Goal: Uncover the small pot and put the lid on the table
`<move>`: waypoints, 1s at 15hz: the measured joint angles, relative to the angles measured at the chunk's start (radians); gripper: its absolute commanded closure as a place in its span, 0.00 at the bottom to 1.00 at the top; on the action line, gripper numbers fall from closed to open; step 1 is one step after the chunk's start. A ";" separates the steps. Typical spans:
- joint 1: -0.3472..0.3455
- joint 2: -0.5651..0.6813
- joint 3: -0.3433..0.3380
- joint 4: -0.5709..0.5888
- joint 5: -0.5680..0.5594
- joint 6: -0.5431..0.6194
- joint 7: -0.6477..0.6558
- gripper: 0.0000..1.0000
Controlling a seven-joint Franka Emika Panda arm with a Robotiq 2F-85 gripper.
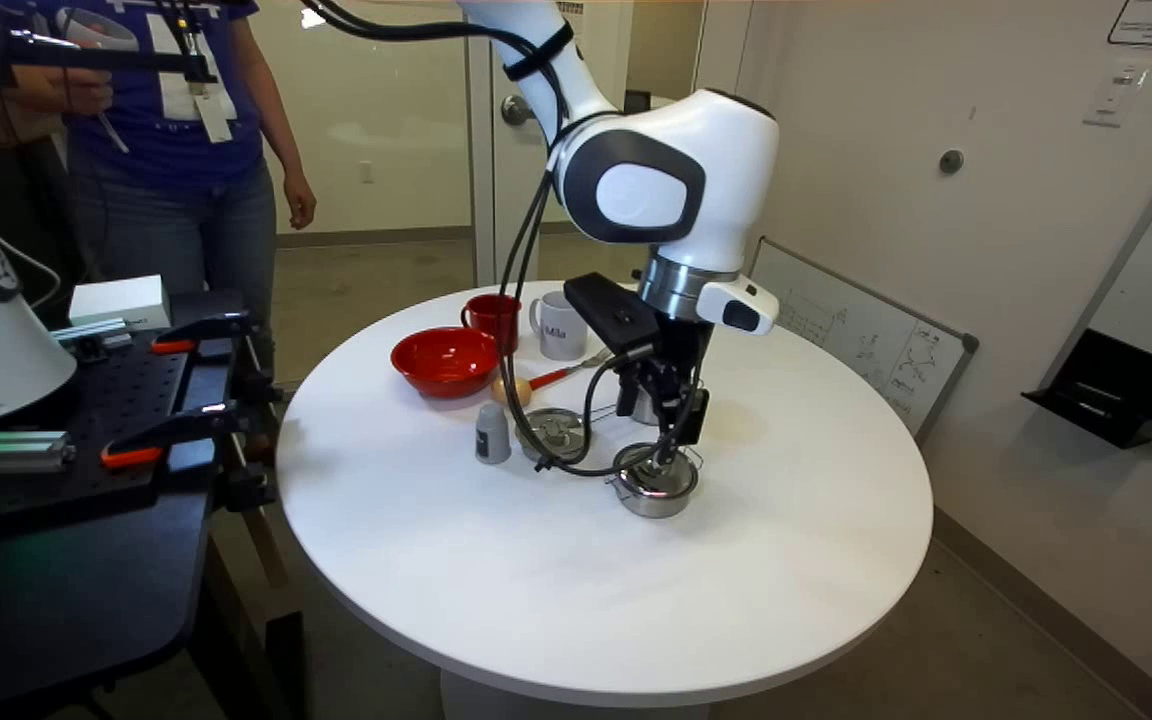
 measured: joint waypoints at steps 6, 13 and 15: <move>-0.007 0.082 0.002 0.116 0.000 -0.062 0.000 0.00; -0.007 0.138 0.003 0.203 0.000 -0.120 0.000 0.35; -0.007 0.151 0.003 0.222 0.000 -0.130 0.000 0.51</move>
